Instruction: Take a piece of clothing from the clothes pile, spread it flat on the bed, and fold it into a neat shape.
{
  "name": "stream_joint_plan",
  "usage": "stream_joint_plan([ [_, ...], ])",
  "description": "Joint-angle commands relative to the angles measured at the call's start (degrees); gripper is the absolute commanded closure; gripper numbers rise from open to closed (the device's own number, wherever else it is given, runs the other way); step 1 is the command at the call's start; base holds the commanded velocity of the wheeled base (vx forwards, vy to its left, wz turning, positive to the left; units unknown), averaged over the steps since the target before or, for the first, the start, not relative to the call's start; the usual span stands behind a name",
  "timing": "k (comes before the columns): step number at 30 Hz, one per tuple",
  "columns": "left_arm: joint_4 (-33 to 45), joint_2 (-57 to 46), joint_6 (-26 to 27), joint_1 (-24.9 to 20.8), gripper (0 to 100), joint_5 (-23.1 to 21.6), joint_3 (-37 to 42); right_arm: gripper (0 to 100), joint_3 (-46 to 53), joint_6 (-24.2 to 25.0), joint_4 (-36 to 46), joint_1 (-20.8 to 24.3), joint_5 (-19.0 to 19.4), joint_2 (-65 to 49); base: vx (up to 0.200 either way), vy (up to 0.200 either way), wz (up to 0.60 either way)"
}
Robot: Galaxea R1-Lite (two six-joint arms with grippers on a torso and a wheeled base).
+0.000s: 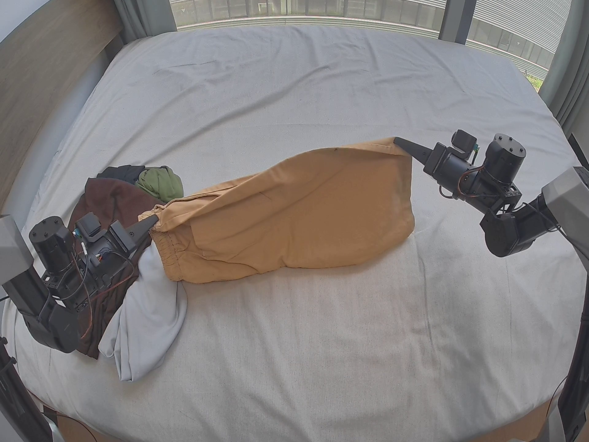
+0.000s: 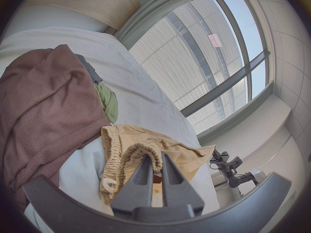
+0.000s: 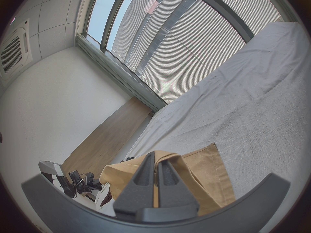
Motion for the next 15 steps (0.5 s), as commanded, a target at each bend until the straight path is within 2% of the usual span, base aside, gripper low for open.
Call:
stream_joint_plan([
  [1, -0.1, 2.0, -0.2, -0.2, 100, 1.5, -1.3, 100, -4.3, 0.0, 1.8, 0.0, 0.0, 3.0, 0.000, 0.000, 0.00],
  [15, -0.1, 4.9, -0.1, -0.2, 100, 3.0, -3.7, 100, -12.1, -0.1, 2.8, 0.0, 0.0, 8.7, 0.000, 0.000, 0.00],
])
